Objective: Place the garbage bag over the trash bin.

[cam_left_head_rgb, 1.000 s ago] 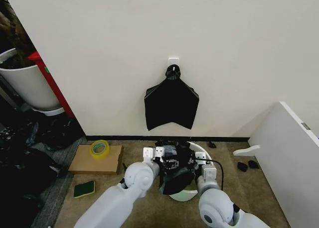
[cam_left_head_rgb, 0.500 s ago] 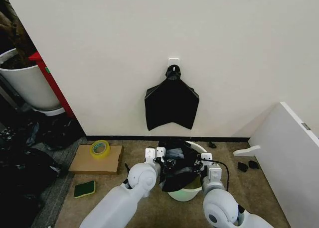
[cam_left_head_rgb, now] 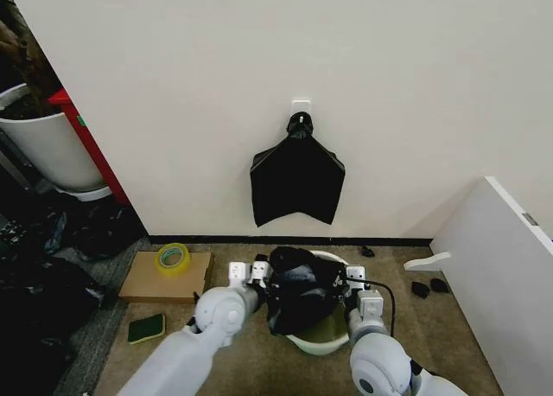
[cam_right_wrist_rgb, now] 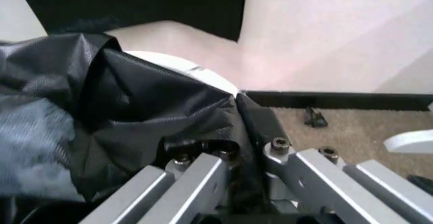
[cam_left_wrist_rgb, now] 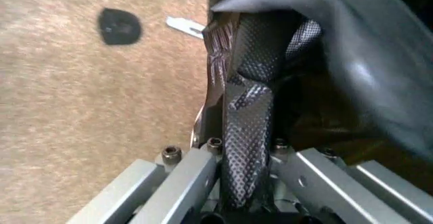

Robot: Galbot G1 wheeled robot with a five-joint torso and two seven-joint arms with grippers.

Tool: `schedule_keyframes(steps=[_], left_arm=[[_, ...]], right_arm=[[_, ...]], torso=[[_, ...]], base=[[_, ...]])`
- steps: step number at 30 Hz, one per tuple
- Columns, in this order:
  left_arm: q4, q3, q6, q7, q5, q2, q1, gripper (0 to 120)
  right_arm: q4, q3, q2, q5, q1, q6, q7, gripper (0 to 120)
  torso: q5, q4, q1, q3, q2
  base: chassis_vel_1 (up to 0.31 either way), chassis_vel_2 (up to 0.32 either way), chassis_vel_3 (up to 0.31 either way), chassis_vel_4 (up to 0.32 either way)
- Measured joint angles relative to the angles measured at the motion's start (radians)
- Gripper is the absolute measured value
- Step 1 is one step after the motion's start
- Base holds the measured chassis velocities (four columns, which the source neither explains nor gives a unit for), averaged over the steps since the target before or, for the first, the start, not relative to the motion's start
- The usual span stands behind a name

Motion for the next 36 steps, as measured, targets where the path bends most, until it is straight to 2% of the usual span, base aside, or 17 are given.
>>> schedule_keyframes(steps=[4, 10, 12, 14, 19, 22, 28, 30, 36], left_arm=[[-0.013, -0.038, -0.029, 0.047, 0.044, 0.020, 0.027, 0], [-0.042, -0.063, -0.109, 0.253, 0.246, 0.064, 0.103, 0], [-0.046, -0.065, -0.113, 0.265, 0.264, 0.069, 0.110, 0], [-0.064, -0.071, -0.142, 0.308, 0.338, 0.094, 0.142, 0], [-0.093, -0.080, -0.191, 0.338, 0.379, 0.119, 0.171, 0], [-0.118, -0.093, -0.249, 0.370, 0.397, 0.146, 0.187, 0], [-0.130, -0.143, -0.319, 0.397, 0.367, 0.158, 0.184, 0], [-0.125, -0.183, -0.380, 0.404, 0.333, 0.158, 0.166, 0], [-0.113, -0.207, -0.405, 0.412, 0.312, 0.162, 0.150, 0]], right_arm=[[-0.006, 0.001, 0.002, -0.016, 0.005, 0.064, -0.037, 0], [-0.024, 0.030, 0.000, -0.041, 0.008, 0.247, -0.154, 0], [-0.028, 0.035, -0.001, -0.041, 0.008, 0.263, -0.165, 0], [-0.053, 0.066, -0.003, -0.043, 0.017, 0.308, -0.194, 0], [-0.074, 0.096, -0.007, -0.037, 0.021, 0.290, -0.172, 0], [-0.085, 0.112, -0.018, -0.031, 0.011, 0.239, -0.129, 0], [-0.082, 0.103, -0.031, -0.010, -0.012, 0.198, -0.099, 0], [-0.062, 0.084, -0.037, 0.017, -0.027, 0.180, -0.094, 0], [-0.039, 0.066, -0.041, 0.057, -0.030, 0.174, -0.103, 0]], torso=[[-0.0001, 0.0000, 0.000, 0.000, 0.000], [-0.0001, -0.0001, 0.000, 0.000, 0.000], [-0.0001, -0.0001, 0.000, 0.000, 0.000], [0.0000, 0.0002, 0.000, 0.000, 0.000], [0.0001, 0.0001, 0.000, 0.000, 0.000], [0.0001, 0.0001, 0.000, 0.000, 0.000], [0.0001, -0.0001, 0.000, 0.000, 0.000], [0.0001, 0.0000, 0.000, 0.000, 0.000], [0.0001, -0.0002, 0.000, 0.000, 0.000]], base=[[0.000, 0.000, 0.000, 0.000], [0.000, 0.000, 0.000, 0.000], [0.000, 0.000, 0.000, 0.000], [0.000, 0.000, 0.000, 0.000], [0.000, 0.000, 0.000, 0.000], [0.000, 0.000, 0.000, 0.000], [0.000, 0.000, 0.000, 0.000], [0.000, 0.000, 0.000, 0.000], [0.000, 0.000, 0.000, 0.000]])
